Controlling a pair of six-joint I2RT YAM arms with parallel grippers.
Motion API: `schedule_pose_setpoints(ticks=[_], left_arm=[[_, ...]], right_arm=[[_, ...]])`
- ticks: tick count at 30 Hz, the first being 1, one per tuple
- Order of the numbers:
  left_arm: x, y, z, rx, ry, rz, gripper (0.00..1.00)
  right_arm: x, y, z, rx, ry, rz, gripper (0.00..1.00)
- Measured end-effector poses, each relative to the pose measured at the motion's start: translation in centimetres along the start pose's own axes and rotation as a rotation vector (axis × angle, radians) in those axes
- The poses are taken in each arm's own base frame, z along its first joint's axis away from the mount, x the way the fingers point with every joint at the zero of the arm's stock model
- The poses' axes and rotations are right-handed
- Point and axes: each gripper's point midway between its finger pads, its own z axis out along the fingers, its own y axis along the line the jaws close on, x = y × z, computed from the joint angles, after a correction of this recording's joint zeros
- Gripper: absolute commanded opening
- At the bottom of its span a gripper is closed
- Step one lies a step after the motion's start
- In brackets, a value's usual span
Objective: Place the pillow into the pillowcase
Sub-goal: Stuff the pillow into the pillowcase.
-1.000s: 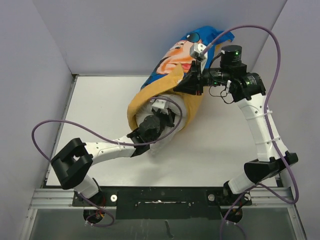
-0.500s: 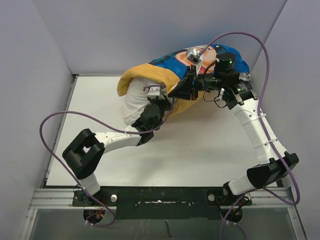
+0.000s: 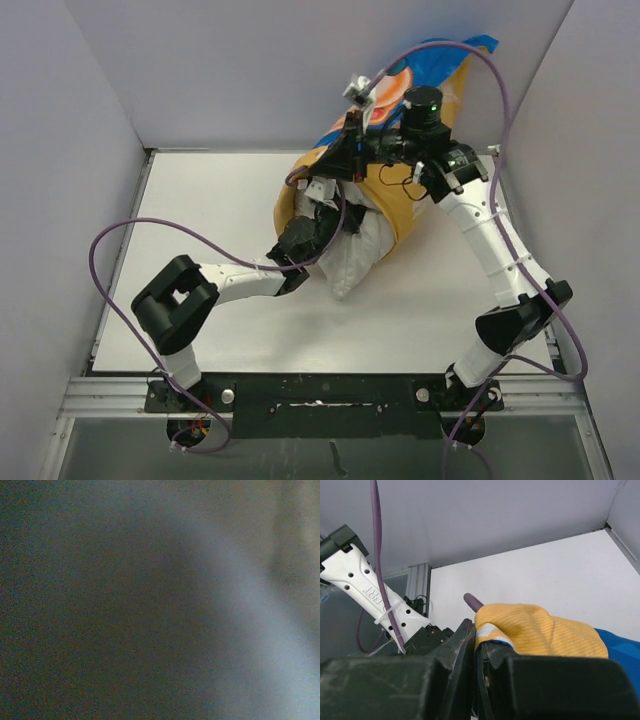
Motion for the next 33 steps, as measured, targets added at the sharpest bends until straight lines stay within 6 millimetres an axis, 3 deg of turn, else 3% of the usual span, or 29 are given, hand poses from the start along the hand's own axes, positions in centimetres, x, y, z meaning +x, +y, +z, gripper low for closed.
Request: schedule_pose_setpoints(ticks=[7,13,16,18,22,25,28,31,33], left_arm=[[1.5,3.3,-1.8,-0.038,0.018,-0.268,0.0],[5.2,6.6,-5.0,-0.149,-0.001,-0.517,0.0],[6.0,8.0,-5.9,-0.175,-0.068,-0.628,0.0],[5.8,9.0,-6.2,-0.192,-0.116,-0.691,0.0],[5.3,10.4,-6.6,-0.215,-0.146,-0.756,0.0],[4.9,11.6,-7.2,-0.233,-0.167,-0.799,0.0],[4.8,12.6,-7.8,-0.245,-0.177,-0.832,0.0],[4.7,13.6,-8.4,-0.258,-0.179,-0.855,0.0],[4.7,14.2,-8.7,-0.265,-0.177,-0.875,0.0]], right_arm=[[5.9,1.6,6.0,0.044,0.147,-0.177,0.0],[15.3,3.8,9.7,0.015,0.367,-0.297,0.0],[18.2,4.4,11.3,-0.023,0.432,-0.345,0.0],[19.1,4.0,12.4,-0.044,0.451,-0.355,0.01],[19.5,3.4,14.3,-0.106,0.469,-0.393,0.2],[19.9,5.1,14.5,-0.189,0.483,-0.438,0.32],[20.4,6.5,13.8,-0.244,0.528,-0.495,0.47],[20.8,7.9,12.2,-0.316,0.573,-0.481,0.71],[20.4,8.7,10.7,-0.362,0.59,-0.46,0.81]])
